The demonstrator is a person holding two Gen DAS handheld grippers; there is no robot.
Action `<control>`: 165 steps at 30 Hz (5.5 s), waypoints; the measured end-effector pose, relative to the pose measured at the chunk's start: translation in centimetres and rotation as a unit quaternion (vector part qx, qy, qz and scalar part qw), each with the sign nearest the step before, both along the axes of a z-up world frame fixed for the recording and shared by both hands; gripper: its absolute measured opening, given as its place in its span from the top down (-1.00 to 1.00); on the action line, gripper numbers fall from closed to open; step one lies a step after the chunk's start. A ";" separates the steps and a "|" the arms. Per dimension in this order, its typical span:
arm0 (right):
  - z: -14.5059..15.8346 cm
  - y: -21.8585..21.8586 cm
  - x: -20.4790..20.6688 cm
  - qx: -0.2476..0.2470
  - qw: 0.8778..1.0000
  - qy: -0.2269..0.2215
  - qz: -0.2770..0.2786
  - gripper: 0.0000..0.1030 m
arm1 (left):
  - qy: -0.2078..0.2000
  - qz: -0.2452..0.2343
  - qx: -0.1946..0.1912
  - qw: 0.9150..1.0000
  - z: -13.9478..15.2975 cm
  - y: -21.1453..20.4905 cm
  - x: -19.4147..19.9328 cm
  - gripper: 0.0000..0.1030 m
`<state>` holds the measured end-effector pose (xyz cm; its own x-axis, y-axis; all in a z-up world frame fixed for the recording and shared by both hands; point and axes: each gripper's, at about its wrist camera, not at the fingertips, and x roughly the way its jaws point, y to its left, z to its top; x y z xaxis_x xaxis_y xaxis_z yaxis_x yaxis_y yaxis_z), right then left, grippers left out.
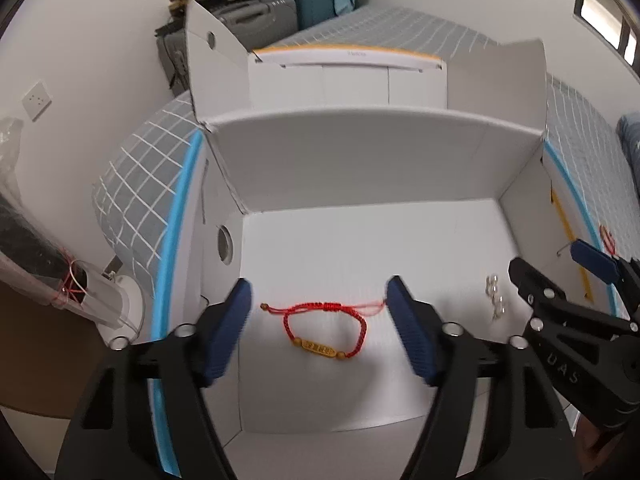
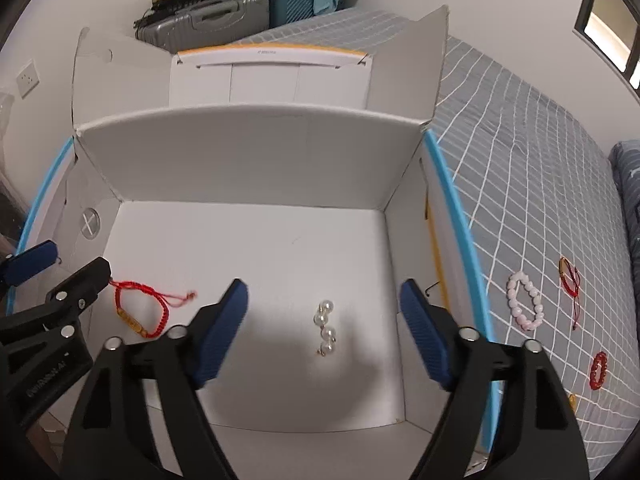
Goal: Organize jewelry
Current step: 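Open both tools to drop the bracelet and earring in the box, then move both tools back over the bracelets on the bed, then grasp the multicolour bead bracelet with the left tool while the right tool grasps the amber bracelet, then carry the multicolour and amber bracelets into the white box with both tools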
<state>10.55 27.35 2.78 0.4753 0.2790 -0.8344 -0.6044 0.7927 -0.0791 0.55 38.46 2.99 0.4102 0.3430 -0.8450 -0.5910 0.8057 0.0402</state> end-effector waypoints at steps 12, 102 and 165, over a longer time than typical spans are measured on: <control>1.8 -0.8 -0.4 0.018 1.000 -0.021 0.002 -0.85 | -0.028 0.011 0.015 0.999 1.6 0.4 -1.1 -0.89; -11.7 -40.9 8.6 0.018 0.966 0.088 -0.242 -0.43 | 0.027 -0.299 -0.041 0.953 -12.3 -38.6 10.4 -0.51; -6.2 -41.1 5.7 0.047 0.964 0.004 -0.264 0.82 | -0.102 -0.282 -0.034 0.953 -3.7 -36.6 8.5 0.82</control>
<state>16.29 -13.78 -3.46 0.5649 0.0748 -0.8218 -0.1162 0.9932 0.0105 9.02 1.90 -0.74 0.6716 -0.0342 -0.7401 -0.0522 0.9943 -0.0933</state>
